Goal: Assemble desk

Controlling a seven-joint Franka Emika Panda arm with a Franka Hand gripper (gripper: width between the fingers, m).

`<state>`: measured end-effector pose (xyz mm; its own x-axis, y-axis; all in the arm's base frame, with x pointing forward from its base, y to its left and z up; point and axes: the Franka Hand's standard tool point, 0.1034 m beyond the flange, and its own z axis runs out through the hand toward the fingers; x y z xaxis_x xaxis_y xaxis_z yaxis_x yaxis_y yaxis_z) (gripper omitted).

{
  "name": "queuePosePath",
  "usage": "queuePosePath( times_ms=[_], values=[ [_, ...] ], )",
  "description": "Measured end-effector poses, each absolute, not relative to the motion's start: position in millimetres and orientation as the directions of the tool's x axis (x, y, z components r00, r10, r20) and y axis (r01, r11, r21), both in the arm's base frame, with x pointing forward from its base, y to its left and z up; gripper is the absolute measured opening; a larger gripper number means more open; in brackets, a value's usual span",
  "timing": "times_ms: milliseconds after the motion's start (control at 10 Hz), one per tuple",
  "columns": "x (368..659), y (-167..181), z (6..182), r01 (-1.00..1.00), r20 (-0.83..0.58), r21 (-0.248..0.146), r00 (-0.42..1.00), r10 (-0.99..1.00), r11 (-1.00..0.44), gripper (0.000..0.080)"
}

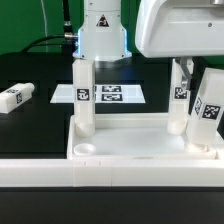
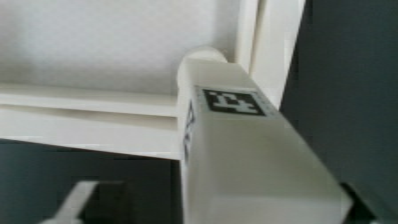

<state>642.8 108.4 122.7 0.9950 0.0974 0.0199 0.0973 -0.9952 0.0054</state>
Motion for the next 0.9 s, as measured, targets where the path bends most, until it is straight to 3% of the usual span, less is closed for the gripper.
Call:
queuePosePath(
  times_ms=[100, 500, 900],
  values=[
    [642.9, 108.3, 122.7, 0.097, 0.02, 0.005, 0.995, 0.097, -0.995, 0.0287],
    [642.9, 108.2, 122.7, 0.07, 0.02, 0.005, 0.997, 0.07, -0.998, 0.0289],
    [643.3, 106.0, 122.8, -0.199, 0.021, 0.0, 0.98, -0.199, -0.98, 0.0291]
  ],
)
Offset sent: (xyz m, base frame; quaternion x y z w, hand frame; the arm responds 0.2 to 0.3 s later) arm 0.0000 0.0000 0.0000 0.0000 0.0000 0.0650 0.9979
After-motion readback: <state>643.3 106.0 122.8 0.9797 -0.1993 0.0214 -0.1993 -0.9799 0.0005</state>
